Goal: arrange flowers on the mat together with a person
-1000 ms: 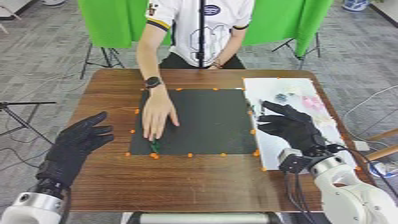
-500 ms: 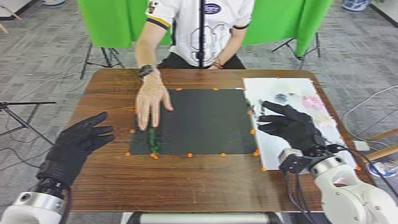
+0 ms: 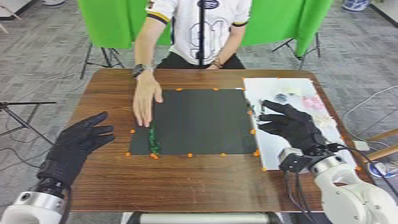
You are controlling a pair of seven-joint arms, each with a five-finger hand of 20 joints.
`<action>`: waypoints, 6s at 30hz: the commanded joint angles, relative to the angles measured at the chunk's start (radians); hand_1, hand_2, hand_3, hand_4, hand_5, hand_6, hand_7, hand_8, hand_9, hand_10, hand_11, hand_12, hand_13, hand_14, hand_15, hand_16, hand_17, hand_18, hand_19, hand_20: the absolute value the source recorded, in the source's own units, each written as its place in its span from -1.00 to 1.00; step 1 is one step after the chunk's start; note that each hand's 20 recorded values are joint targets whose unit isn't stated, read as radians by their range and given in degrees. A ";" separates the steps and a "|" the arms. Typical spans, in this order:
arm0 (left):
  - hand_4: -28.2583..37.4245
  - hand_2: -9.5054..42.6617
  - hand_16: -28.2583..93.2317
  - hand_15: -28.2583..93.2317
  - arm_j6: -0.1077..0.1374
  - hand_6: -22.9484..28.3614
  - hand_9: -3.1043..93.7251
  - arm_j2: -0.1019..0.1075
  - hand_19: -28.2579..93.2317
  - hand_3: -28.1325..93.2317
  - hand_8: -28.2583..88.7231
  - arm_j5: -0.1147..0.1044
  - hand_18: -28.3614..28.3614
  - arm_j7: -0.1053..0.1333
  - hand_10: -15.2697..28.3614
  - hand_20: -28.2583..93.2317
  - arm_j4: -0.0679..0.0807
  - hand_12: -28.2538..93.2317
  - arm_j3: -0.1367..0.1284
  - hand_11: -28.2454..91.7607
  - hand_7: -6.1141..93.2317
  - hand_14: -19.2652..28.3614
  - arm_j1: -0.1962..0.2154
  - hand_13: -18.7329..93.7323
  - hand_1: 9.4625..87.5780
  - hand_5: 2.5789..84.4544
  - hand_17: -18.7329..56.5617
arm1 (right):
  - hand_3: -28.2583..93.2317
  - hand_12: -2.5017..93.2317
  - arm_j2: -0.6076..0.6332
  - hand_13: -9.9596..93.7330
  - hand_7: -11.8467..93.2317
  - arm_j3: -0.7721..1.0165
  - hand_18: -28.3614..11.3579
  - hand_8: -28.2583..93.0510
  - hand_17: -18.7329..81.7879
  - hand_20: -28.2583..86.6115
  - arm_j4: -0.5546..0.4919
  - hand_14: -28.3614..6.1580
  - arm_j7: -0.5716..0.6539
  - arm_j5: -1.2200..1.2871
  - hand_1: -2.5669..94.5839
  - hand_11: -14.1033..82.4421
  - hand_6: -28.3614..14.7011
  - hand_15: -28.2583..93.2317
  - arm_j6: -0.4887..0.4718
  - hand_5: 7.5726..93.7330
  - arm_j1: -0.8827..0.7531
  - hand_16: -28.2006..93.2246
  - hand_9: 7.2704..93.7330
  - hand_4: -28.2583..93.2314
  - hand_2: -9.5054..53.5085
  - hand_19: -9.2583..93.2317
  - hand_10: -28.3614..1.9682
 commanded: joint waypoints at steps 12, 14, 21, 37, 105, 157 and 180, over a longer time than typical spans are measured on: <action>-1.00 -0.35 -0.76 0.52 0.011 0.29 -0.24 0.007 0.49 0.74 -0.69 -0.002 0.90 0.010 0.69 -0.43 -0.003 -0.38 -0.005 0.06 -0.59 0.98 0.020 -0.24 -0.68 -0.17 -0.70 | 0.71 -0.62 0.064 0.00 -0.52 -0.015 -0.76 -0.71 -0.35 -0.15 -0.090 -0.59 0.073 -0.244 -0.52 -0.29 0.26 0.42 0.190 -0.10 -0.004 -0.41 -0.04 -0.93 -0.47 0.42 -0.39; -1.00 -0.35 -0.76 0.52 0.011 0.29 -0.24 0.010 0.49 0.74 -0.69 -0.002 0.90 0.012 0.69 -0.42 -0.002 -0.38 -0.003 0.06 -0.59 0.97 0.019 -0.24 -0.68 -0.17 -0.70 | 0.70 -0.62 0.074 0.02 -0.52 -0.009 -0.78 -0.71 -0.32 -0.15 -0.111 -0.58 0.105 -0.288 -0.51 -0.29 0.24 0.43 0.228 -0.10 -0.018 -0.41 -0.04 -0.93 -0.49 0.46 -0.41; -1.00 -0.35 -0.76 0.52 0.014 0.29 -0.24 0.019 0.49 0.74 -0.69 -0.001 0.90 0.017 0.69 -0.42 -0.002 -0.37 -0.005 0.06 -0.59 0.98 0.019 -0.24 -0.68 -0.17 -0.70 | 0.68 -0.63 0.154 0.11 -0.51 -0.040 -0.81 -0.71 -0.18 -0.23 -0.192 -0.54 0.354 -0.575 -0.44 -0.29 0.17 0.52 0.372 -0.10 -0.029 -0.42 -0.05 -0.90 -0.56 0.63 -0.48; -1.00 -0.35 -0.75 0.52 0.010 0.29 -0.24 0.024 0.49 0.74 -0.69 -0.003 0.90 0.016 0.69 -0.42 0.000 -0.37 -0.008 0.06 -0.59 0.98 0.018 -0.24 -0.68 -0.17 -0.70 | 0.56 -0.60 0.282 0.42 -0.58 -0.092 -0.91 -0.68 0.17 -0.70 -0.217 -0.41 0.829 -1.221 -0.29 -0.13 -0.08 0.59 0.285 0.02 -0.101 -0.39 0.18 -0.84 -0.75 1.00 -0.74; -1.00 -0.36 -0.75 0.52 0.029 0.29 -0.23 0.033 0.47 0.75 -0.69 -0.018 0.89 0.056 0.69 -0.41 -0.016 -0.38 -0.040 0.07 -0.58 0.97 0.077 -0.24 -0.67 -0.16 -0.70 | 0.38 -0.54 0.381 0.98 -0.47 -0.325 -0.31 -0.40 0.68 -0.26 -0.116 0.46 0.812 -1.411 0.25 0.15 0.32 0.49 0.228 0.97 0.252 -0.15 1.00 -0.96 -1.00 1.00 0.24; -0.97 -0.38 -0.75 0.52 -0.022 0.29 -0.23 0.083 0.47 0.77 -0.69 -0.008 0.89 -0.043 0.68 -0.41 0.026 -0.38 0.073 0.07 -0.58 0.97 -0.115 -0.24 -0.66 -0.16 -0.71 | 0.38 -0.64 -0.119 1.00 -0.22 -1.140 -0.38 -0.77 0.80 -0.05 0.371 0.44 0.802 -1.374 0.02 0.36 0.37 0.64 -0.219 1.00 0.881 -0.26 1.00 -0.88 -0.71 1.00 0.23; -0.96 -0.38 -0.75 0.52 0.002 0.29 -0.23 0.058 0.47 0.76 -0.69 -0.011 0.89 0.004 0.69 -0.40 -0.006 -0.38 0.008 0.07 -0.58 0.97 0.005 -0.23 -0.65 -0.16 -0.71 | 0.33 -0.58 0.087 1.00 -0.52 -0.932 -0.41 -0.72 0.74 -0.10 0.049 0.43 0.750 -1.244 -0.32 0.14 0.15 0.52 -0.226 0.84 0.656 -0.18 1.00 -0.81 -0.50 1.00 0.06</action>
